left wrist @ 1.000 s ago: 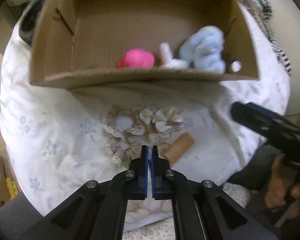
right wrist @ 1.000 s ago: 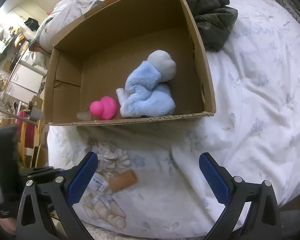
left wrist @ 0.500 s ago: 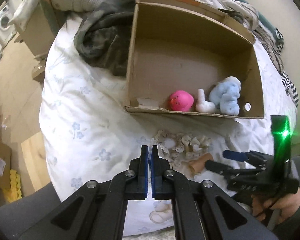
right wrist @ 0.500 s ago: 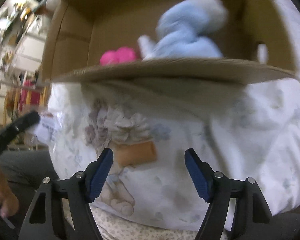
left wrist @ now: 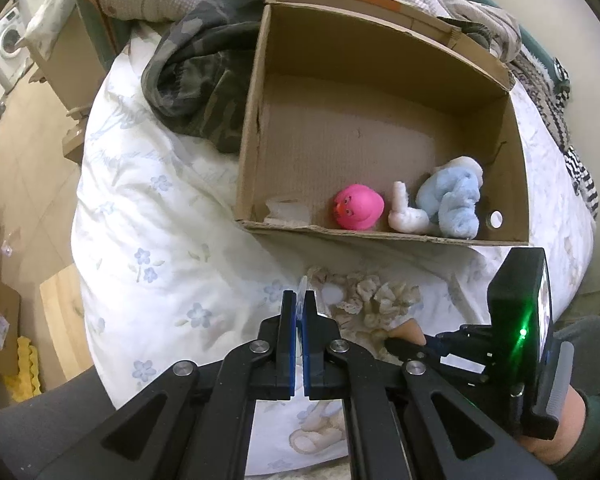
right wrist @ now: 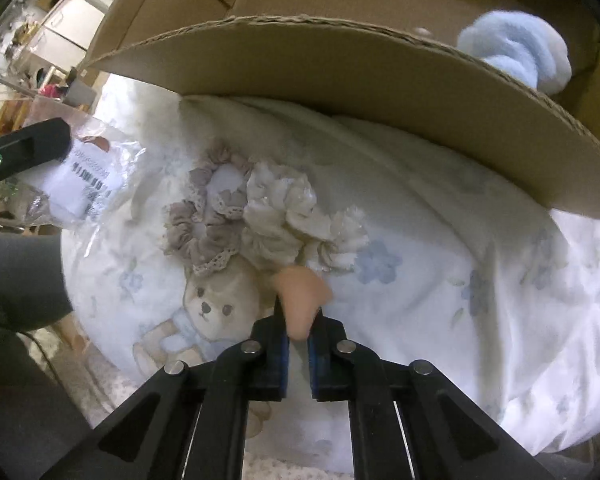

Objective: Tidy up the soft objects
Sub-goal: 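Grasp the small tan tube with the right tool, then carry the tan tube over the box with the right tool while the left tool grasps the plastic bag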

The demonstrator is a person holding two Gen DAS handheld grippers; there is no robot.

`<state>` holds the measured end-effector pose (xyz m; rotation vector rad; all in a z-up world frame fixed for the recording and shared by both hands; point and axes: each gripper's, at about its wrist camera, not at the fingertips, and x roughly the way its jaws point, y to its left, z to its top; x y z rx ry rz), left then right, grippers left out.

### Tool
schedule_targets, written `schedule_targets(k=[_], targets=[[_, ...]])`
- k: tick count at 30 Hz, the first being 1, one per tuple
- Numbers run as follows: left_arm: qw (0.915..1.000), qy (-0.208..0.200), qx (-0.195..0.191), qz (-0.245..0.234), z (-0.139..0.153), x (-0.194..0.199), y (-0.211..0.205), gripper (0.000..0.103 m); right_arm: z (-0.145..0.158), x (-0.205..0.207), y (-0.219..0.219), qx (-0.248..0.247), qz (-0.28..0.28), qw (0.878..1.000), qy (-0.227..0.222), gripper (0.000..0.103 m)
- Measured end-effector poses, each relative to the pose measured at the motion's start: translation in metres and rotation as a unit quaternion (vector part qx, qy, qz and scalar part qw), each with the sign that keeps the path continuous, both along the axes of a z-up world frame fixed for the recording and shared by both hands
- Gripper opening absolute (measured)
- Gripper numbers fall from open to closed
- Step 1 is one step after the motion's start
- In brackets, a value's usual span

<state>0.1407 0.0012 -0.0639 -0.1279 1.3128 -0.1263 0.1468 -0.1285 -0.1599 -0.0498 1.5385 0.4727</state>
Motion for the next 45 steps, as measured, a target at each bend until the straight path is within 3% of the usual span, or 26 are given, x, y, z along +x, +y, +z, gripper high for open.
schedule_targets(k=[11, 19, 33, 45], targets=[[0.9997, -0.004, 0.006, 0.024, -0.002, 0.0, 0.01, 0.002, 0.037, -0.001, -0.044, 0.068, -0.038, 0.997, -0.021, 0.009], [0.9991, -0.007, 0.011, 0.039, -0.003, 0.001, 0.014, 0.002, 0.066, -0.002, -0.075, 0.133, -0.067, 0.988, -0.046, 0.009], [0.9987, -0.015, 0.023, 0.043, -0.001, -0.001, 0.014, 0.002, 0.063, -0.004, -0.057, 0.128, -0.068, 0.988, -0.053, 0.009], [0.9895, -0.134, 0.048, 0.026, 0.058, -0.002, -0.003, 0.002, 0.103, 0.003, -0.058, 0.162, -0.08, 0.976, -0.122, 0.009]])
